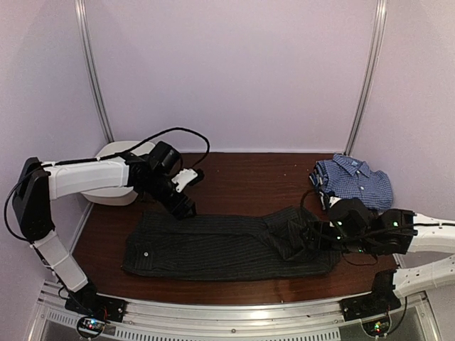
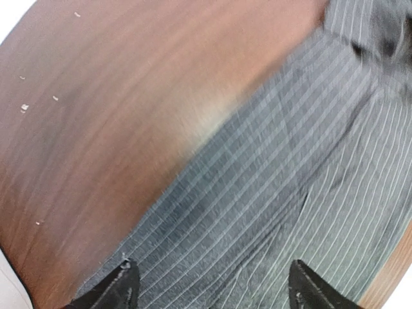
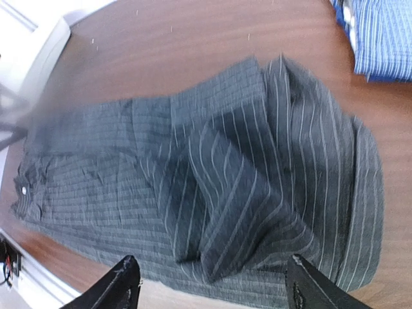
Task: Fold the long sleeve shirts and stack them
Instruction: Fold the 1/3-folded shirt at the center of the board, then pick up the sleeve from the center of the board.
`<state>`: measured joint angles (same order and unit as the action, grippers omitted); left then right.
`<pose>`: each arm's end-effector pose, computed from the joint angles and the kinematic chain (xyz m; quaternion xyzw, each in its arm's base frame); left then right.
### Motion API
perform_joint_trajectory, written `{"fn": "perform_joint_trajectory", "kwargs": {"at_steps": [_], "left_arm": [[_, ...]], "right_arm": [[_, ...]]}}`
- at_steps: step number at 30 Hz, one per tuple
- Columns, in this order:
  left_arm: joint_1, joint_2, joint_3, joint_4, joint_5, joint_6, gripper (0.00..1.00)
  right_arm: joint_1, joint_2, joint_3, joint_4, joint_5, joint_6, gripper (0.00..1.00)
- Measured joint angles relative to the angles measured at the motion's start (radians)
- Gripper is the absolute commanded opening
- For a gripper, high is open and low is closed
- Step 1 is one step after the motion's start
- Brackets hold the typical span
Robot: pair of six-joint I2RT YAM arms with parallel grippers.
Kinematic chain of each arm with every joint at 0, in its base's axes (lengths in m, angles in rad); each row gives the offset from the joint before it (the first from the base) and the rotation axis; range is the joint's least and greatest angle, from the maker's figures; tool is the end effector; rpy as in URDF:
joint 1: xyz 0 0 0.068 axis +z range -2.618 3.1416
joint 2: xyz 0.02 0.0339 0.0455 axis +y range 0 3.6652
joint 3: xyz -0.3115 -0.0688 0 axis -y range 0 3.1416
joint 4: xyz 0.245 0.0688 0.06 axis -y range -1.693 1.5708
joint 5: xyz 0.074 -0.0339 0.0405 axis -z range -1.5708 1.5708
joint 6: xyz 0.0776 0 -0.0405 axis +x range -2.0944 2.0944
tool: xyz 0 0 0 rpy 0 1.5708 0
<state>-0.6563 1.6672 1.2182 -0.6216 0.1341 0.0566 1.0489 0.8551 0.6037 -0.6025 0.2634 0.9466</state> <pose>0.2861 -0.2335 0.2388 0.3529 0.9002 -0.1350 0.2167 0.1001 0.1336 0.2335 -0.0015 0.9295 0.2256 0.2919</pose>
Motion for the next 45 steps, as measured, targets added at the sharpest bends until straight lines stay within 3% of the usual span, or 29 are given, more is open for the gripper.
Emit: {"fn": "perform_joint_trajectory", "kwargs": {"at_steps": [4,10,15,21,29,40,45], "left_arm": [[0.000,-0.026,-0.001,0.054,-0.004,-0.061,0.92],[0.000,-0.058,-0.016,0.108,0.008,-0.111,0.94],[0.000,-0.078,-0.035,0.129,0.002,-0.135,0.94],[0.000,-0.090,-0.056,0.151,-0.041,-0.166,0.95],[0.000,-0.090,-0.059,0.154,-0.053,-0.179,0.94],[0.000,-0.090,-0.060,0.155,-0.053,-0.179,0.94],[0.000,-0.089,-0.060,0.155,-0.053,-0.179,0.95]], "right_arm": [[-0.018,0.116,0.114,0.001,0.079,-0.047,0.83],[-0.105,0.419,0.297,0.011,0.137,-0.216,0.87],[-0.147,0.658,0.451,0.000,0.142,-0.363,0.86],[-0.157,0.831,0.559,0.007,0.084,-0.474,0.81],[-0.157,0.983,0.612,0.021,0.022,-0.532,0.70],[-0.177,1.065,0.661,0.023,0.030,-0.569,0.48],[-0.186,1.085,0.672,0.022,0.045,-0.582,0.34]]}}
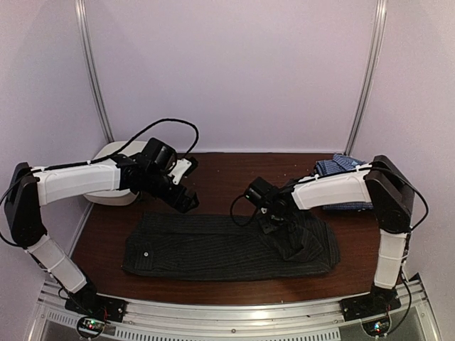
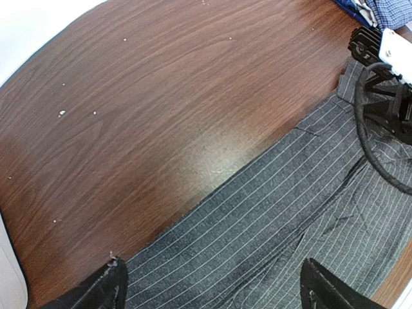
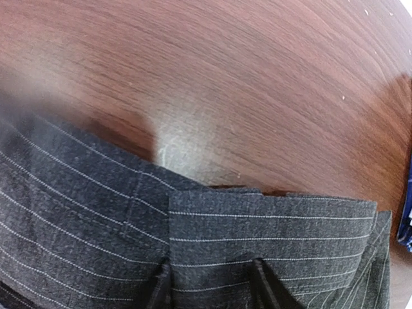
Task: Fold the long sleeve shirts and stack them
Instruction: Pick up the sleeve from the center of the board.
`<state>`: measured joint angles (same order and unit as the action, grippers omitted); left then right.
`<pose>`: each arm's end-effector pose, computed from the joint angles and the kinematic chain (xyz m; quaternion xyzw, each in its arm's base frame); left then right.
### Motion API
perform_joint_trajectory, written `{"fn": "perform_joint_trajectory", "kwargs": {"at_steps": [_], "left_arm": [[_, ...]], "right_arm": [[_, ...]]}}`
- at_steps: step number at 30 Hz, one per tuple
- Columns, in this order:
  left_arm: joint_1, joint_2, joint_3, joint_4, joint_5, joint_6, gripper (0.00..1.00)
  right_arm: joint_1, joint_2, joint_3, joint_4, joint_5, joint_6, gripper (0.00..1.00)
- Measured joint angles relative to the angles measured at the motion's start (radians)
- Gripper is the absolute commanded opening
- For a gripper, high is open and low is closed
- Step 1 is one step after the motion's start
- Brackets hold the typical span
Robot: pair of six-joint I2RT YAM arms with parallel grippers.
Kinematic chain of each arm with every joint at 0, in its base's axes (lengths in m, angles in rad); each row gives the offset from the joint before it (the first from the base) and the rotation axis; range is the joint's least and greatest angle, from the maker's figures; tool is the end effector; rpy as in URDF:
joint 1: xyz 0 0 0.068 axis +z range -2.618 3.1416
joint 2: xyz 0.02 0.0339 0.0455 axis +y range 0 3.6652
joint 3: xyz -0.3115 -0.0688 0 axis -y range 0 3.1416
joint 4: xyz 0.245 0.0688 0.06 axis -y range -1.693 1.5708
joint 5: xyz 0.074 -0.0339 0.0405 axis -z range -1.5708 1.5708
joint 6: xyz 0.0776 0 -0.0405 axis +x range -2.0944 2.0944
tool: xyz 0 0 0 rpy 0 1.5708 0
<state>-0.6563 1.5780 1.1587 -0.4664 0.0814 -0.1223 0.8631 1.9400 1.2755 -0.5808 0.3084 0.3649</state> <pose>0.2863 -0.2285 0.2629 0.2615 0.9042 -0.1628 0.2960 0.2842 0.2959 0.1600 -0.2163 0.9511 -0.0316 0.2182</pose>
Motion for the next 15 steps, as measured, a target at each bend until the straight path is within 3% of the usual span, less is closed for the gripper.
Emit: {"fn": "perform_joint_trajectory", "kwargs": {"at_steps": [7,15], "left_arm": [[0.000,0.000,-0.001,0.003,-0.018,-0.006,0.98],[0.000,-0.034,-0.046,0.051,-0.090,-0.054,0.98]], "right_arm": [[-0.005,0.001,0.003,-0.012,0.039,0.002,0.01],[-0.007,-0.121,-0.011,-0.066,0.117,0.035,0.00]]}}
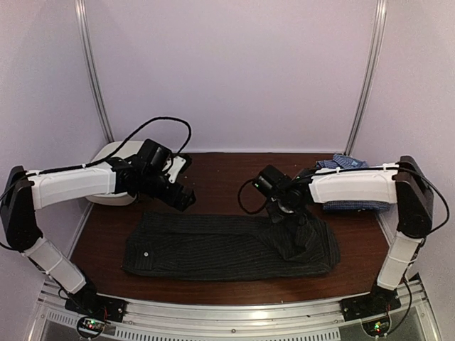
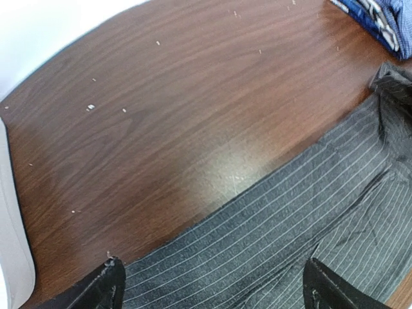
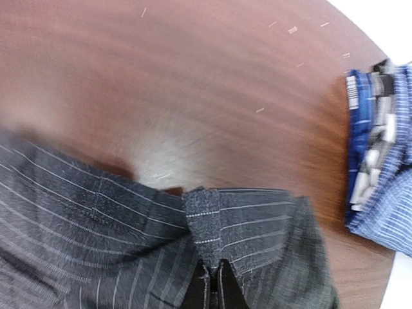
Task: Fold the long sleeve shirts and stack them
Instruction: Pick up the sleeve from the center of the board, then adjust the sleeve at the center of the board.
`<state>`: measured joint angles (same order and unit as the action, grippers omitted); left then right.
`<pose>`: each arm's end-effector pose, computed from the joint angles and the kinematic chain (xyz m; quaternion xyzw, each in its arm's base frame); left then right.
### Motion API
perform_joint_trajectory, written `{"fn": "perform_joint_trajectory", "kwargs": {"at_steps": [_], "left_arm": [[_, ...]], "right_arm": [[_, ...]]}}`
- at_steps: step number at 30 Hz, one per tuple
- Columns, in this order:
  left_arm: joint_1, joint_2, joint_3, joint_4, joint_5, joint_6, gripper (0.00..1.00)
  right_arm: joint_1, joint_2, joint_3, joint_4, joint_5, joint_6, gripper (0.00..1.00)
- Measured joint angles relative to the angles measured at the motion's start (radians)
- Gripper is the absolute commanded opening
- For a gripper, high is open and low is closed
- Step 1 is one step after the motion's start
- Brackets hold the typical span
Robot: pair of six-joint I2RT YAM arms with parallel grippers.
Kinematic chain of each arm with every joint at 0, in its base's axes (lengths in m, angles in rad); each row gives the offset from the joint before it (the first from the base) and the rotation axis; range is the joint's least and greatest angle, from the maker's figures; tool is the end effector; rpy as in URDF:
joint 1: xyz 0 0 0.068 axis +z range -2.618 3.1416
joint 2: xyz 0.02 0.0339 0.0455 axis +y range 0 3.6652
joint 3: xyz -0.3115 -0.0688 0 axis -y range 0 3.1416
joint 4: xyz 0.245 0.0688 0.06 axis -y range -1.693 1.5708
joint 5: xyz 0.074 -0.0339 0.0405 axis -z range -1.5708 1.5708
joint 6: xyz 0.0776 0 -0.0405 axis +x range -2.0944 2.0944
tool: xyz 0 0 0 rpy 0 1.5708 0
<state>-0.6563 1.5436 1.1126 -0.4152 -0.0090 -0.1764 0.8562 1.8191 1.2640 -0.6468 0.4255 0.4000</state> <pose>0.2854 -0.2189 0.2635 0.2207 0.9087 -0.1395 0.3258 0.2788 0.2725 0.2024 -0.1796 0.9447 -0.0626 0.2670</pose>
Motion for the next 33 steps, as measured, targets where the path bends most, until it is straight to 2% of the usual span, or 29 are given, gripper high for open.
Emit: {"fn": "perform_joint_trajectory", "kwargs": {"at_steps": [8,13,18,26,33], "left_arm": [[0.000,-0.107,-0.014,0.108,0.025,-0.062,0.98],[0.000,-0.146,-0.040,0.232,0.148,-0.104,0.98],[0.000,-0.146,-0.066,0.349,0.304,-0.132,0.94],[-0.030,-0.142,-0.077,0.477,0.467,-0.126,0.91],[-0.108,-0.076,-0.067,0.528,0.603,-0.028,0.88]], "right_arm": [[-0.002,-0.404,-0.060,-0.045,0.045,0.060,0.00],[-0.002,-0.641,-0.109,-0.038,0.023,0.088,0.00],[-0.001,-0.845,-0.167,0.037,-0.074,0.077,0.00],[0.000,-0.943,-0.197,0.114,-0.166,0.076,0.00],[0.003,-0.958,-0.270,0.197,-0.217,0.098,0.00]]}}
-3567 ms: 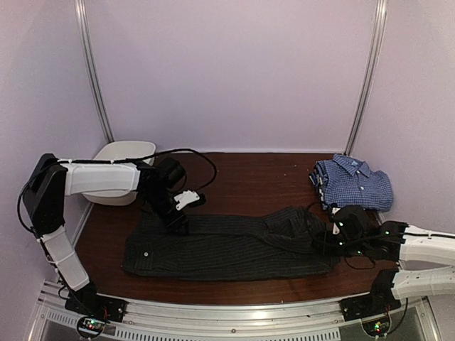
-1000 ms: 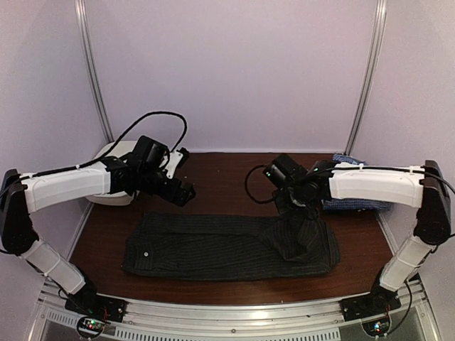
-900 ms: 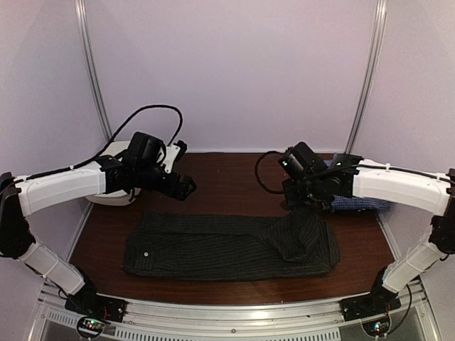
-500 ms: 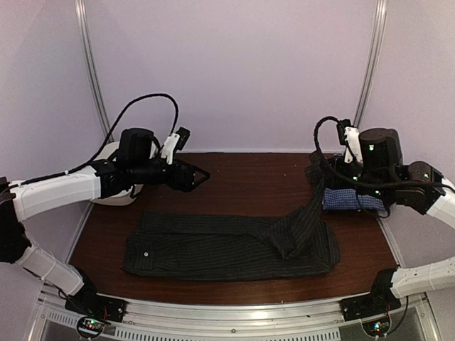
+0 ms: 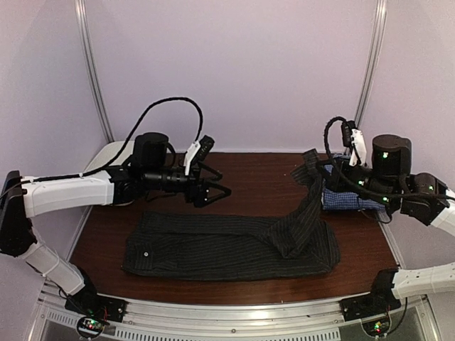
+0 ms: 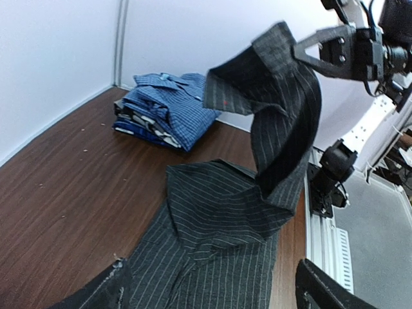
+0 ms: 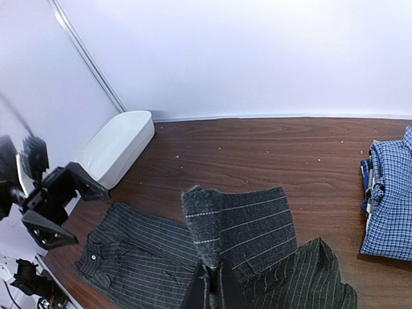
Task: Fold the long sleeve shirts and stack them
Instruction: Adjust the sleeve at the center of the board.
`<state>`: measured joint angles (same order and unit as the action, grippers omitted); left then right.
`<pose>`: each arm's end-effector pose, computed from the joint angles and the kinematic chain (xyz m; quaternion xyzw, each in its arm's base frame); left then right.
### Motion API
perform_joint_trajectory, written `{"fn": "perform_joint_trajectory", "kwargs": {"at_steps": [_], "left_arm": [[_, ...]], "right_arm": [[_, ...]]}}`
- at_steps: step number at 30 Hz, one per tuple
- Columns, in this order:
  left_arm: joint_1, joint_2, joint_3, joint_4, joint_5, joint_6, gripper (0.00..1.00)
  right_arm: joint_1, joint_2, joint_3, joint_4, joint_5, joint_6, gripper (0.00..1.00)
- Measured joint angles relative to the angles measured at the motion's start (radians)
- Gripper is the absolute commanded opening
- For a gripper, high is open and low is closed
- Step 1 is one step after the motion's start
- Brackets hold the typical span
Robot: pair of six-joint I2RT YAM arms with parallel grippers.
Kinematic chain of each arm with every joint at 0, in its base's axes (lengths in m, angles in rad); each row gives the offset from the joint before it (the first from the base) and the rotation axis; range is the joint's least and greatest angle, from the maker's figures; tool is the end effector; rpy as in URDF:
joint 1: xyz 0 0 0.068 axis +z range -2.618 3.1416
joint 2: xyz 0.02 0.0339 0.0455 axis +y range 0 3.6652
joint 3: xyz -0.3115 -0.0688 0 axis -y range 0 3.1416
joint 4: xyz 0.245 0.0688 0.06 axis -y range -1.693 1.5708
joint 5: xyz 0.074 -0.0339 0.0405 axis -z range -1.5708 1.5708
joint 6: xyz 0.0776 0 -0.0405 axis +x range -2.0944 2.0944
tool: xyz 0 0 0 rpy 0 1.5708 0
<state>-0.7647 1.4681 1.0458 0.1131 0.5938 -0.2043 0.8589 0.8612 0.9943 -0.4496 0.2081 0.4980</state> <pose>0.2354 -0.2860 0.3356 0.3794 0.6944 -0.4717 0.3890 0.1391 0.1367 0.3951 -0.0846 0.8032 0.3008 0.5072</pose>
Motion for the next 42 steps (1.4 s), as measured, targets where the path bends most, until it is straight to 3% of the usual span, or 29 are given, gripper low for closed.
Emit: {"fn": "perform_joint_trajectory", "kwargs": {"at_steps": [9,17,35,42], "left_arm": [[-0.061,0.123,0.048,-0.009,0.045,0.111,0.84],[-0.079,0.188,0.077,-0.026,0.042,0.185,0.82],[-0.146,0.259,0.099,-0.109,-0.042,0.303,0.81],[-0.149,0.260,0.099,-0.115,-0.064,0.312,0.81]], "right_arm": [[0.005,-0.112,0.012,-0.005,0.088,0.147,0.00],[0.027,-0.161,-0.098,-0.097,0.234,0.371,0.00],[0.028,-0.056,-0.236,-0.400,0.553,0.592,0.00],[0.029,-0.047,-0.255,-0.455,0.570,0.618,0.00]]}}
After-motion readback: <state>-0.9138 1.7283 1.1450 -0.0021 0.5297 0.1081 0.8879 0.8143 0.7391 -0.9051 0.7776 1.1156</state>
